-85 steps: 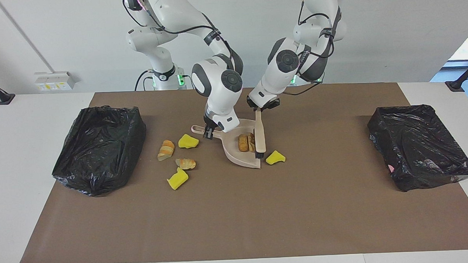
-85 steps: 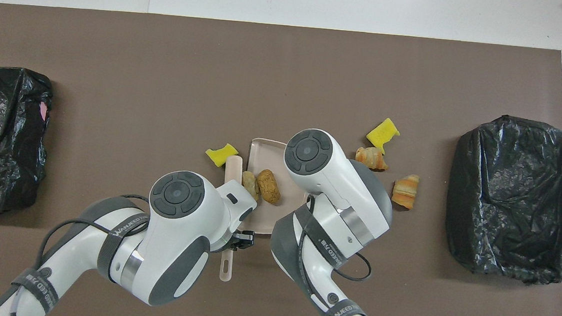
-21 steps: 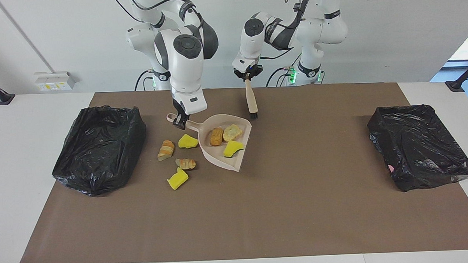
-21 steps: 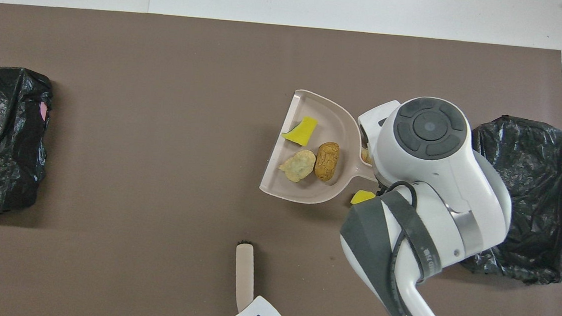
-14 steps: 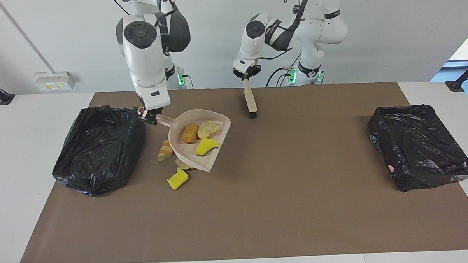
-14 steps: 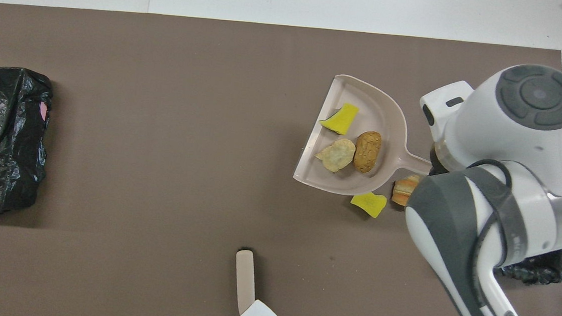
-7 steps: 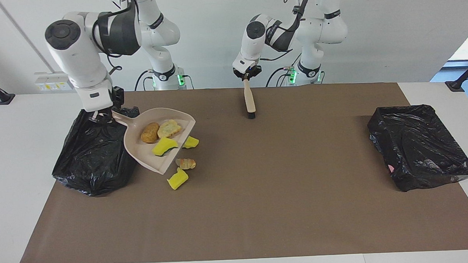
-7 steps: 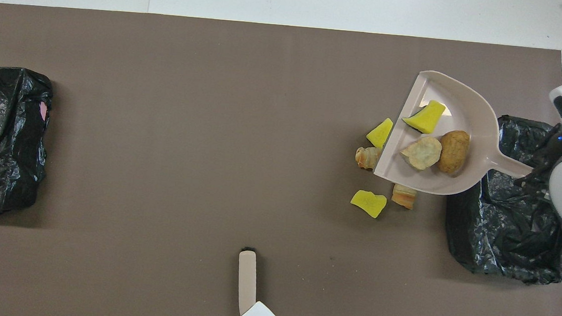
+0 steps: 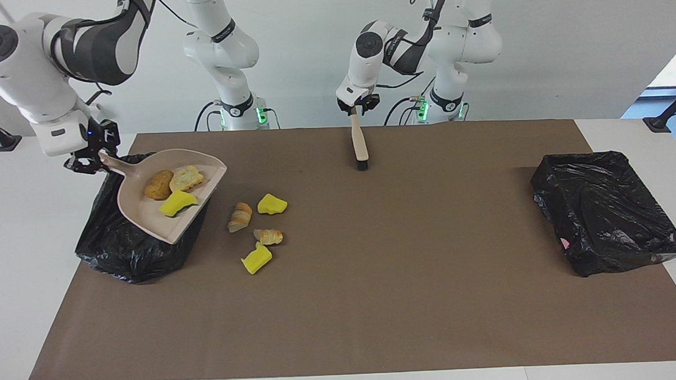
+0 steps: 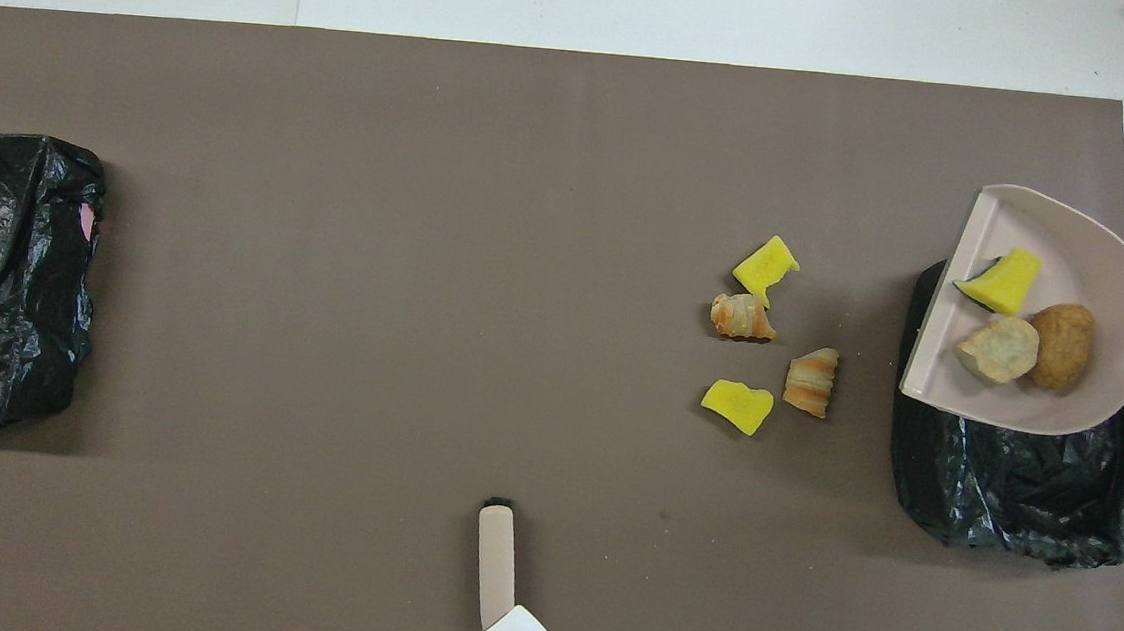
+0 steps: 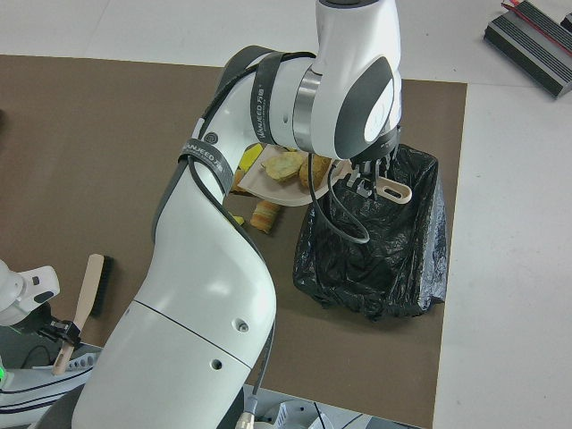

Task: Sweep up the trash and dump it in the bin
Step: 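Tilt the dustpan over the trash bag with the right gripper, then bring the empty dustpan back to the mat center with the right gripper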

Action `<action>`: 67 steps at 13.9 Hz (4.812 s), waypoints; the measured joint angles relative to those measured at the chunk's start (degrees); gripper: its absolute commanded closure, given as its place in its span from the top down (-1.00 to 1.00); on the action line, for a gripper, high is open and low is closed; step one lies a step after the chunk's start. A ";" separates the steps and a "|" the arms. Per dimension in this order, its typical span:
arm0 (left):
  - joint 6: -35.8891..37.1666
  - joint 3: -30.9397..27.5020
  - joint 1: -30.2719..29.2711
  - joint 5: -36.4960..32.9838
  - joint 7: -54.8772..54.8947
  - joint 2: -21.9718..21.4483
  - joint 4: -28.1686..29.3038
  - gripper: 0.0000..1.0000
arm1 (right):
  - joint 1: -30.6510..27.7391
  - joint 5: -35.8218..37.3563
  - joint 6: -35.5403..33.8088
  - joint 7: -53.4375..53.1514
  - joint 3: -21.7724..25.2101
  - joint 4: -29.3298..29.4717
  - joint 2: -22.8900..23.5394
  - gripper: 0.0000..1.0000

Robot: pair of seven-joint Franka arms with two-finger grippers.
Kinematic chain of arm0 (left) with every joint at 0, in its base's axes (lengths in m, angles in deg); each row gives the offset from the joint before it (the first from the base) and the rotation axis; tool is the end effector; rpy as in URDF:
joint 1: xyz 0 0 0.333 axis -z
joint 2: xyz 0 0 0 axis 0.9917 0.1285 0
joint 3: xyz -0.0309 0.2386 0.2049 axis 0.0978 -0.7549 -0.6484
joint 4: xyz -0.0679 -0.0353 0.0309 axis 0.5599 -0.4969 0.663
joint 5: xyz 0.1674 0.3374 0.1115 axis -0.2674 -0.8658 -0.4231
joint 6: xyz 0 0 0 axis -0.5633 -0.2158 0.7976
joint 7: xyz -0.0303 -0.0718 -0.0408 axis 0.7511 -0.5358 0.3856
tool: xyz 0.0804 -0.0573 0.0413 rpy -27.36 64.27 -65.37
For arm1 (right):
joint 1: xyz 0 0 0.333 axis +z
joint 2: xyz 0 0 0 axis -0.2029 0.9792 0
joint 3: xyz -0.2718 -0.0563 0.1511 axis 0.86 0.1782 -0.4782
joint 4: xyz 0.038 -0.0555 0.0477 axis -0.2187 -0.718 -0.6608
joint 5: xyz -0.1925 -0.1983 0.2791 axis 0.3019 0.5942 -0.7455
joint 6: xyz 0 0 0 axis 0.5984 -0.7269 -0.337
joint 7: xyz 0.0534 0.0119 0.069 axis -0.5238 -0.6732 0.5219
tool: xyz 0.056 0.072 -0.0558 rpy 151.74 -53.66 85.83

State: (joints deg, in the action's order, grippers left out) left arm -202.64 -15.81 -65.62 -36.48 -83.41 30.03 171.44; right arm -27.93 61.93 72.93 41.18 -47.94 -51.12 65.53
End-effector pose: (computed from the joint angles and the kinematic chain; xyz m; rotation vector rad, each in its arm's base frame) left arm 0.1771 -0.3730 0.3410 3.0605 -0.0677 -0.4869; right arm 0.5405 -0.1845 0.5480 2.5890 1.7292 -0.3342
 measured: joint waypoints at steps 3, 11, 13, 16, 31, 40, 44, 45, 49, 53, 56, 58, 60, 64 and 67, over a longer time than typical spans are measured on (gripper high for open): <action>-0.05 -1.13 -0.14 0.02 3.73 0.01 -0.03 1.00 | -3.98 3.73 2.07 5.99 0.08 0.34 0.00 -1.00; 5.06 -16.00 -0.97 -15.40 10.10 0.35 -8.49 1.00 | -6.55 17.02 6.83 9.84 0.09 0.16 -0.01 -1.00; 9.50 -21.43 -1.07 -18.79 12.98 0.96 -13.15 1.00 | -6.41 20.49 9.04 9.84 -0.18 -0.84 -0.02 -1.00; 12.61 -28.89 -1.38 -25.32 16.57 3.27 -19.77 1.00 | -6.37 24.58 11.45 9.72 -0.33 -2.91 -0.10 -1.00; 28.38 -49.77 -6.55 -33.81 41.40 13.40 -47.92 1.00 | 0.00 41.97 12.00 0.84 -0.85 -8.22 -0.64 -1.00; 40.36 -49.13 -10.82 -33.81 42.00 18.13 -60.30 1.00 | 0.10 37.73 4.06 3.35 -1.35 -1.42 -4.79 -1.00; 41.13 -49.02 -10.89 -33.81 42.00 19.31 -62.67 1.00 | 0.07 27.08 -0.61 3.20 -1.33 1.54 -5.02 -1.00; 41.13 -49.02 -10.96 -33.81 41.99 19.31 -62.83 1.00 | 0.07 24.97 -1.23 2.66 -1.33 1.76 -5.01 -1.00; 41.11 -49.10 -11.43 -33.81 41.99 19.31 -62.98 1.00 | 0.15 17.54 -3.20 -3.06 -2.19 1.93 -5.02 -1.00; 41.29 -49.12 -11.45 -33.81 41.99 19.31 -62.97 1.00 | 4.67 11.28 -9.27 -17.82 -6.13 1.65 -5.03 -1.00; 41.65 -49.12 -11.46 -33.81 41.97 19.29 -62.96 1.00 | 11.33 6.03 -11.82 -30.82 -6.68 0.61 -5.02 -1.00; 41.70 -49.12 -11.46 -33.81 41.96 19.27 -62.96 1.00 | 14.22 2.37 -11.84 -37.85 -6.72 -0.62 -4.83 -1.00; 41.67 -49.12 -11.46 -33.81 41.95 19.27 -62.96 1.00 | 17.23 -0.46 -11.81 -44.27 -6.71 -1.21 -4.32 -1.00; 41.67 -49.15 -11.47 -33.81 41.95 19.27 -62.96 1.00 | 22.69 -5.31 -10.72 -56.05 -6.73 -1.37 -1.92 -1.00; 41.67 -49.15 -11.47 -33.81 41.94 19.27 -62.96 1.00 | 25.95 -7.45 -6.97 -62.86 -6.68 -1.47 1.07 -1.00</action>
State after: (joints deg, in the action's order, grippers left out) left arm -160.98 -64.97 -77.09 -70.29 -41.46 49.30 108.49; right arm -1.98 54.48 65.96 -21.68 -54.62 -52.59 66.60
